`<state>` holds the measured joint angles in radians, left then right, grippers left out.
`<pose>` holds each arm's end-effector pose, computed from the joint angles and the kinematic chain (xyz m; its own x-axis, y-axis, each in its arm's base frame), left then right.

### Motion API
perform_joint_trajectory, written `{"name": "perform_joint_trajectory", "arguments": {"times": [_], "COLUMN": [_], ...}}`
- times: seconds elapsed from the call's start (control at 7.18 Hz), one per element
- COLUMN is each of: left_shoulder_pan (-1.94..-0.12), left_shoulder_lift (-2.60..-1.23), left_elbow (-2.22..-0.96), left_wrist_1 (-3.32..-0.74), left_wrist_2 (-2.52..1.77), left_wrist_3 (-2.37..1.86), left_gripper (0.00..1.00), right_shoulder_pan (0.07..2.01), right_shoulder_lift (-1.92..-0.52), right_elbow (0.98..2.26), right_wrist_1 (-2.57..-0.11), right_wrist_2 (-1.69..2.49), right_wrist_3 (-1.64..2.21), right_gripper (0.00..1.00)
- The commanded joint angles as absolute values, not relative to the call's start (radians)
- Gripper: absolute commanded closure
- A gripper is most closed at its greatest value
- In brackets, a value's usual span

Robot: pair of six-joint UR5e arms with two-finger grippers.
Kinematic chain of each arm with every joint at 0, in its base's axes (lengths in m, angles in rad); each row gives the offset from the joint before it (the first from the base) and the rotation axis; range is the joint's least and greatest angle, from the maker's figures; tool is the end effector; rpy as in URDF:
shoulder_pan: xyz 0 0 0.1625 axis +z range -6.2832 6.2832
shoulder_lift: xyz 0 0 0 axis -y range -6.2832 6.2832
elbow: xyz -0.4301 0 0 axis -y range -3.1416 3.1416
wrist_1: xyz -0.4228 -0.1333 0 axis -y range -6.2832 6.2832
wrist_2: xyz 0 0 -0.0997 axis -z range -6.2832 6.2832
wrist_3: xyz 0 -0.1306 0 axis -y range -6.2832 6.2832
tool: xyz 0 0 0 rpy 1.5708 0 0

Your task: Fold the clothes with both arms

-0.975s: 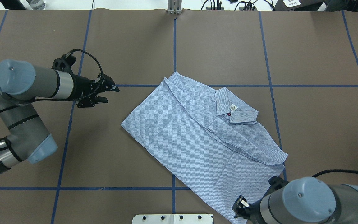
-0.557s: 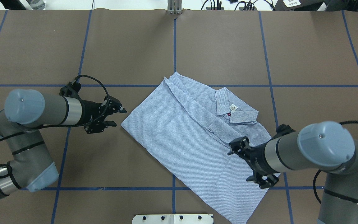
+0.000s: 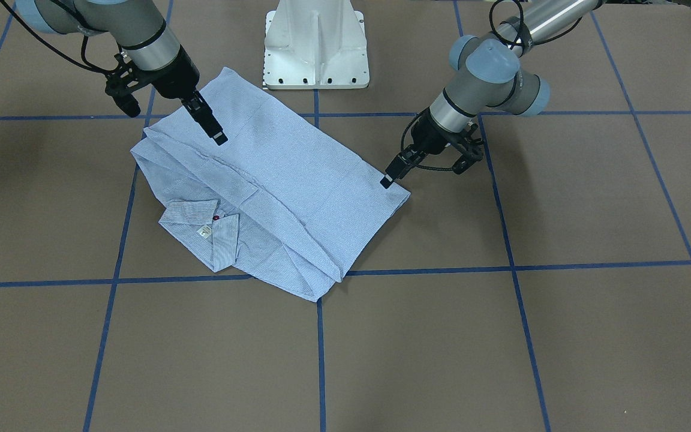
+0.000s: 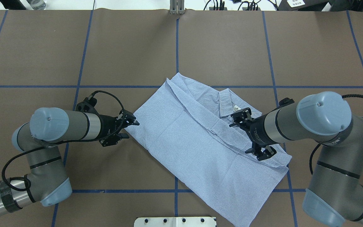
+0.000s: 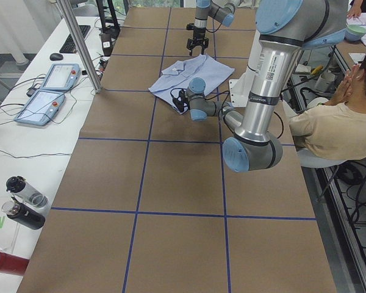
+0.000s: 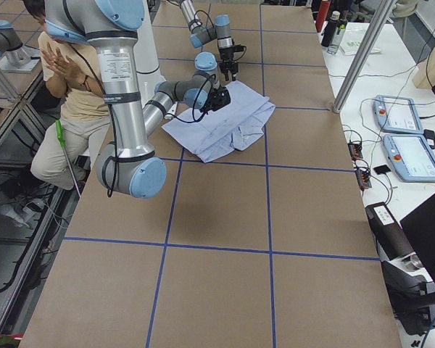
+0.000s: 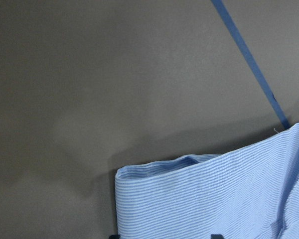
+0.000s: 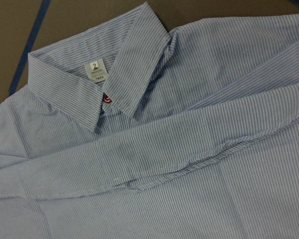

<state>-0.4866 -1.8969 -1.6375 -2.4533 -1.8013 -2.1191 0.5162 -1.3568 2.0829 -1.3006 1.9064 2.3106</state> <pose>0.5519 -0.4090 0.3497 0.0831 -0.6180 -0.7817 0.3578 0.7506 -0.5554 -0.4470 -0.3575 0.2854 0.1970 0.8437 0.4994 -0.4852 0.5265 -0.6981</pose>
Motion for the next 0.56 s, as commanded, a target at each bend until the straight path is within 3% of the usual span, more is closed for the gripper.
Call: {"name": "perform_joint_trajectory", "arguments": {"times": [0.0, 0.14, 0.28, 0.42], "left_shoulder_pan": [-0.483, -0.483, -0.489, -0.494], "left_shoulder_lift": [-1.907, -1.907, -1.905, -1.905], "left_elbow": [-1.609, -1.606, -1.609, -1.609], "left_wrist_1": [-2.451, -2.450, -2.450, -2.450], "left_wrist_2": [-1.786, -1.784, -1.784, -1.784], "left_wrist_3": [-2.118, -2.120, -2.118, -2.111], "left_gripper": [0.34, 0.49, 0.96, 1.00], "right_shoulder_pan": [0.525, 0.523, 0.523, 0.523], "right_shoulder_lift": [-1.347, -1.344, -1.341, -1.341], "right_elbow": [2.069, 2.069, 2.069, 2.069], "right_wrist_1": [-1.301, -1.301, -1.302, -1.302], "right_wrist_2": [1.907, 1.907, 1.907, 1.907], "right_wrist_3": [2.310, 2.310, 2.310, 2.310], "right_gripper": [0.00, 0.00, 0.00, 0.00]}}
